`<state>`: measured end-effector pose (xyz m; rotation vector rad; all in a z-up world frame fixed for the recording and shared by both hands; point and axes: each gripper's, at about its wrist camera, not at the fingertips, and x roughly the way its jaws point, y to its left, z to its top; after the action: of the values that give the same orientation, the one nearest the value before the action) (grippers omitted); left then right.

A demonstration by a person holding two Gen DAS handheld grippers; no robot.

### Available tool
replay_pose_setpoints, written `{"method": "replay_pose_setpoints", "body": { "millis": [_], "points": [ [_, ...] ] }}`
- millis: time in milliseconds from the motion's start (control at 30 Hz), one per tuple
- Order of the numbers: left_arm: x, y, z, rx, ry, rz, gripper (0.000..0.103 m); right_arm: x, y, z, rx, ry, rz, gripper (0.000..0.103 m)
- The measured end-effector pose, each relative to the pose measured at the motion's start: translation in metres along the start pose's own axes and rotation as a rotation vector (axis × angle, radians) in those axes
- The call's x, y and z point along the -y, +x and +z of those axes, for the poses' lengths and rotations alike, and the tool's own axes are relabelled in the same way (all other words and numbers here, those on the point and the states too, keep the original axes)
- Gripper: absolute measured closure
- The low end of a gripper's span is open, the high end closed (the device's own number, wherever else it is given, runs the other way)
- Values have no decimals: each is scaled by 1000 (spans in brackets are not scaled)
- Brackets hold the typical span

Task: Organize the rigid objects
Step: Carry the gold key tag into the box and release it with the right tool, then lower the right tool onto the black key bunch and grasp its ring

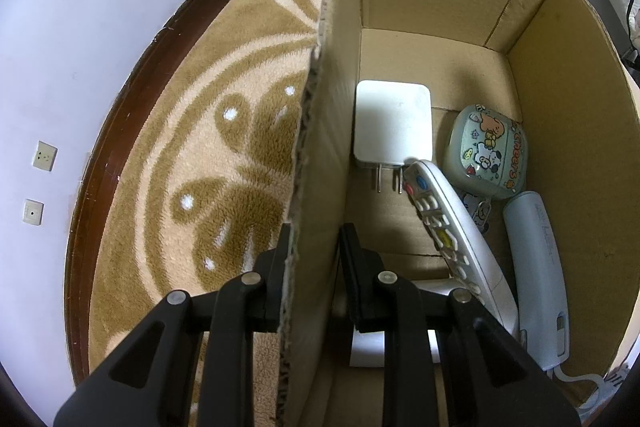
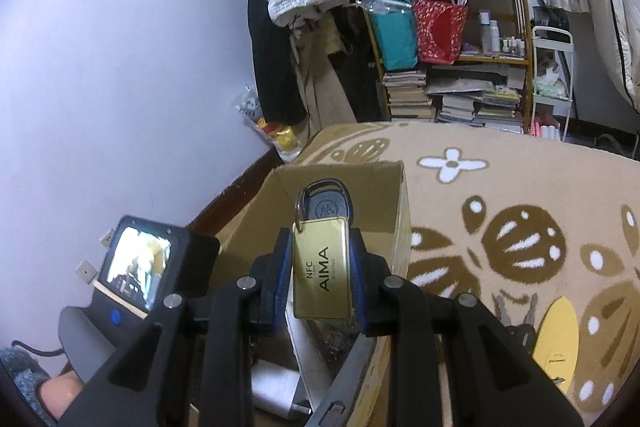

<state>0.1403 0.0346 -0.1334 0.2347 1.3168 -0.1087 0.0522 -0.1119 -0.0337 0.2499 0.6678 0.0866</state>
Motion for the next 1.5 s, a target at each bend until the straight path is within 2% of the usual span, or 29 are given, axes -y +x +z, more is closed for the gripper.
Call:
{"method": "replay_pose_setpoints", "body": {
  "millis": [333, 633, 700, 767, 900, 933, 967, 1100, 1267, 1500],
  "points": [
    [0, 1, -1, -1, 1, -2, 81, -1, 8, -5, -52, -16, -38, 75],
    [1, 3, -1, -7, 4, -2, 81, -6, -4, 2, -20, -50, -58, 75],
    [1, 3, 0, -9, 2, -5, 81, -7, -8, 5, -16, -80, -89, 70],
    [0, 3, 0, -7, 4, -6, 81, -4, -16, 9, 2, -88, -121, 47],
    [1, 3, -1, -6, 8, -2, 81, 14, -40, 14, 62, -44, -173, 17],
    [1, 3, -2, -6, 8, -2, 81, 19, -43, 15, 65, -33, -194, 6],
    [1, 3, -1, -6, 9, -3, 81, 23, -45, 15, 65, -26, -219, 0],
    [1, 3, -1, -8, 7, -4, 81, 44, -46, 11, 26, 12, -285, 0],
    [0, 4, -2, -8, 6, -7, 81, 64, -33, -4, -67, 56, -302, 0],
    [-1, 5, -1, -11, 8, -7, 81, 79, -17, -22, -152, 85, -313, 0]
  ]
}}
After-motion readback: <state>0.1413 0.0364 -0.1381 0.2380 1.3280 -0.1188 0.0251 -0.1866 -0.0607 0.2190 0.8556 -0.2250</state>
